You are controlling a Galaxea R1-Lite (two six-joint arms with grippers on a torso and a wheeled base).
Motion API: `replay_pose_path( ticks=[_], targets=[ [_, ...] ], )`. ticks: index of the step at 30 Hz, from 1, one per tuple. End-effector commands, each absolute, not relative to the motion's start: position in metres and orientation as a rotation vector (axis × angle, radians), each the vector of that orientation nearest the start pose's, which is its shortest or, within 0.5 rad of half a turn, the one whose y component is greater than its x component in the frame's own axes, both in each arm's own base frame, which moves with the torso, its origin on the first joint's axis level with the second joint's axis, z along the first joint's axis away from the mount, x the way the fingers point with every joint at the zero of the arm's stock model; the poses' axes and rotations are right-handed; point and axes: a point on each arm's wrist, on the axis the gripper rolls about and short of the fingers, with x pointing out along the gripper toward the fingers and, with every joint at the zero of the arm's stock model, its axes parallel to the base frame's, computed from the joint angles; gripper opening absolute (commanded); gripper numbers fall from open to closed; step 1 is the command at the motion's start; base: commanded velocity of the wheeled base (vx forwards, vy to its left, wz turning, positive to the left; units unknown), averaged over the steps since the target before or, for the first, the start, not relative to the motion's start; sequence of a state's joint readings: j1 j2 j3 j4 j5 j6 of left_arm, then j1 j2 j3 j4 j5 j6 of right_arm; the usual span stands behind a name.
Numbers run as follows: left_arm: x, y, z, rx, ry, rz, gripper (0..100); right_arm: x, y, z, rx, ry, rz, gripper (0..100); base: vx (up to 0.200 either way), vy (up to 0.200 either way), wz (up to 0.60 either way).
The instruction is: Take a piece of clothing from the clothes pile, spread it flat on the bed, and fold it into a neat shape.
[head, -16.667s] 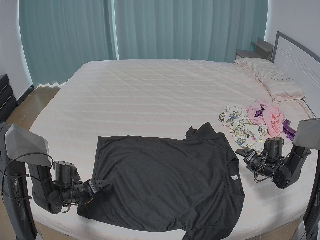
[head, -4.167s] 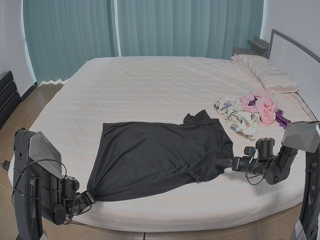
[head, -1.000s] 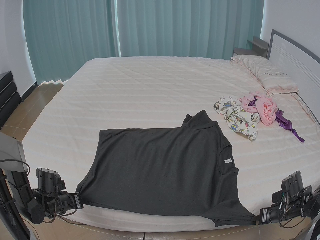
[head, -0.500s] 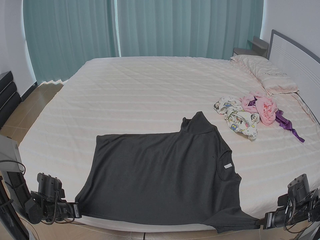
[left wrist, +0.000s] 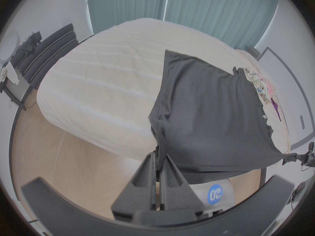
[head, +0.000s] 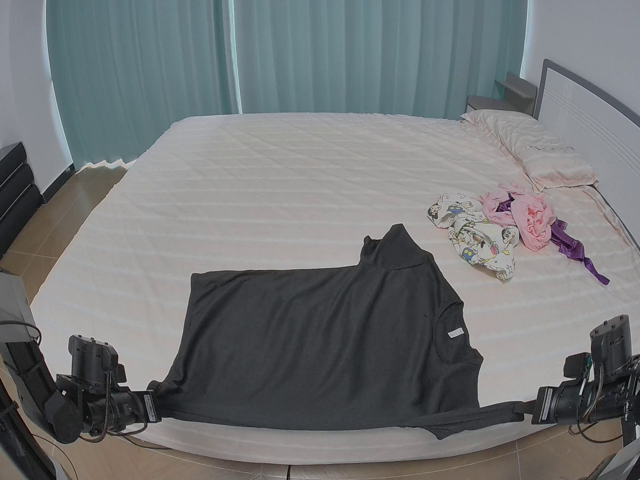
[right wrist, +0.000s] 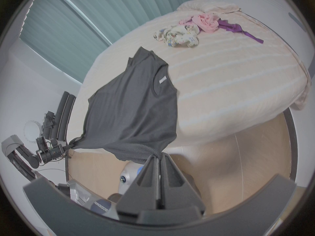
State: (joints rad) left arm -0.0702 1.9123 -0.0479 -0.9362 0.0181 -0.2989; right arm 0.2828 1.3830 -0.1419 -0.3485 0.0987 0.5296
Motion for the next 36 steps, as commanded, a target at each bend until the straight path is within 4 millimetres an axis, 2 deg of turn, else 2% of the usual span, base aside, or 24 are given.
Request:
replay_pose_path(
  ticks=[1,4,7,10,18,19,24,36],
  targets=[
    [0.202,-0.01,0.024,-0.261,0.827,0.098,0,0.15,0.044,0.085,0.418,0.917,0.117,0,0.0,0.0,0.0],
    [0.21,-0.01,0.025,-0.276,0.805,0.101,0,0.157,0.046,0.086,0.42,0.913,0.118,0,0.0,0.0,0.0],
    [0.231,-0.012,0.032,-0.326,0.75,0.106,0,0.175,0.051,0.089,0.423,0.902,0.119,0,0.0,0.0,0.0],
    [0.242,-0.013,0.035,-0.338,0.749,0.111,0,0.187,0.053,0.088,0.422,0.907,0.114,0,0.0,0.0,0.0],
    [0.261,-0.014,0.035,-0.339,0.771,0.118,0,0.222,0.057,0.084,0.421,0.911,0.087,0,0.0,0.0,0.0],
    [0.267,-0.015,0.033,-0.345,0.768,0.121,0,0.232,0.054,0.083,0.426,0.906,0.07,0,0.0,0.0,0.0],
    [0.283,-0.016,0.024,-0.346,0.774,0.128,0,0.256,0.047,0.08,0.433,0.894,0.034,0,0.0,0.0,0.0],
    [0.324,-0.025,0.003,-0.325,0.763,0.141,0,0.29,0.046,0.063,0.419,0.915,0.012,0,0.0,0.0,0.0]
  ],
)
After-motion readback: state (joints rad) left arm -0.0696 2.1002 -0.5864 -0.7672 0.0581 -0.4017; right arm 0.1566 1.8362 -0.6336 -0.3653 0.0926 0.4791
